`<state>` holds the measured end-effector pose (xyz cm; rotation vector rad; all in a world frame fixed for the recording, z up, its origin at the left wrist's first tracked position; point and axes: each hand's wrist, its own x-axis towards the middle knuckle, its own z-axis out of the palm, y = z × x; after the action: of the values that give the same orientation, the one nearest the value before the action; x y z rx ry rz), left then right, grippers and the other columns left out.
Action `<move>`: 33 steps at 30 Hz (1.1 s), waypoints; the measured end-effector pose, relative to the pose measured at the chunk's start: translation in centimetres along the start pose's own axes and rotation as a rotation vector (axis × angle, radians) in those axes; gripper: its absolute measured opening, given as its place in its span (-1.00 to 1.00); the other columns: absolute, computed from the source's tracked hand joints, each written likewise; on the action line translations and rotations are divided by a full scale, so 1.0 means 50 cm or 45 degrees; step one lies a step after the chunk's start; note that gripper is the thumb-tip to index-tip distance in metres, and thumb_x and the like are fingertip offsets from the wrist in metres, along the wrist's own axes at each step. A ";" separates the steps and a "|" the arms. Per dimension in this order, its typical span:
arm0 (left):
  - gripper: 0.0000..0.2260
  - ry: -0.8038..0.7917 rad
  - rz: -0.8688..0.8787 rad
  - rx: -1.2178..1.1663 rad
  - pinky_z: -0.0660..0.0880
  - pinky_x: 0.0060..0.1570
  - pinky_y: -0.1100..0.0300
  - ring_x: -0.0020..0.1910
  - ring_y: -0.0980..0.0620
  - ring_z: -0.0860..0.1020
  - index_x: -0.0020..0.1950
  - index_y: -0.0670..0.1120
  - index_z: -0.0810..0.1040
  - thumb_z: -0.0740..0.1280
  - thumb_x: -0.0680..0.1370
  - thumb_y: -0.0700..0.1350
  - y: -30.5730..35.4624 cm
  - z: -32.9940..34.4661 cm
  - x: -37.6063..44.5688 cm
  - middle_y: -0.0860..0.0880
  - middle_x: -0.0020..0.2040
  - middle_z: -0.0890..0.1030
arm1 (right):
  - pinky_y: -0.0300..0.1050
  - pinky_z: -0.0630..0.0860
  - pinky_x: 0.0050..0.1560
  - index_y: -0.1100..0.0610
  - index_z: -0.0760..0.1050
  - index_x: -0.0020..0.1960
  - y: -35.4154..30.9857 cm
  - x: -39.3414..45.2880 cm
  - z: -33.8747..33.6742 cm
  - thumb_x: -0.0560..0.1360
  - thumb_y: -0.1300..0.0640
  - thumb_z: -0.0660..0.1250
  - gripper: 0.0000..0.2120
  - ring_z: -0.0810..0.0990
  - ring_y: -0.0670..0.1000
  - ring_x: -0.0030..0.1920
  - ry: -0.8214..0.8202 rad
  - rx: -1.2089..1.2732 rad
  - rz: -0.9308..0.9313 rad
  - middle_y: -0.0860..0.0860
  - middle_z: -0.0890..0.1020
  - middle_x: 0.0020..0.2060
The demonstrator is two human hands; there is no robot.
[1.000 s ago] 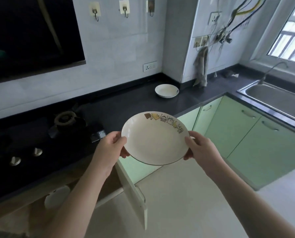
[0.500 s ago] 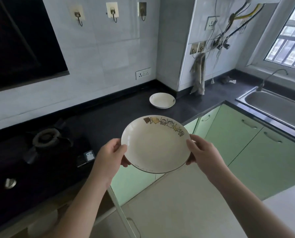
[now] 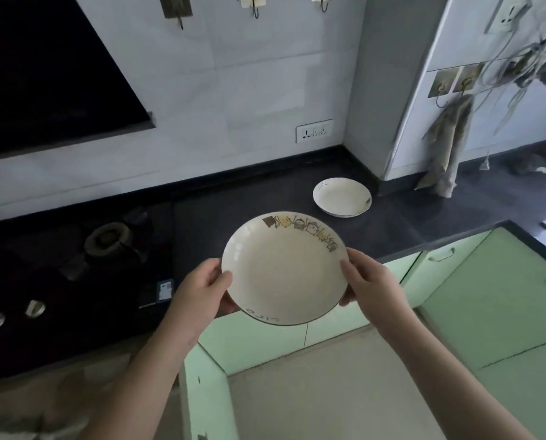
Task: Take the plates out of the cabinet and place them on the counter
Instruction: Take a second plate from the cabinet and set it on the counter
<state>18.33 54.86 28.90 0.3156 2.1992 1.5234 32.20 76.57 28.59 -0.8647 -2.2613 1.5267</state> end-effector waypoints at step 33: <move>-0.64 0.282 -0.343 0.414 0.56 -0.24 0.25 -0.18 0.08 0.67 0.42 -0.10 0.38 0.25 0.63 -0.08 -0.236 -0.147 0.576 -0.05 0.10 0.65 | -0.32 0.48 -0.40 0.04 0.37 0.30 0.057 0.616 0.417 0.63 0.06 0.14 -0.75 0.66 -0.08 -0.24 -0.433 -0.309 0.264 -0.13 0.59 -0.14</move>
<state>-9.65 56.74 13.56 -0.0566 2.5439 1.1008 -2.10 80.76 14.58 -0.9957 -2.7204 1.6123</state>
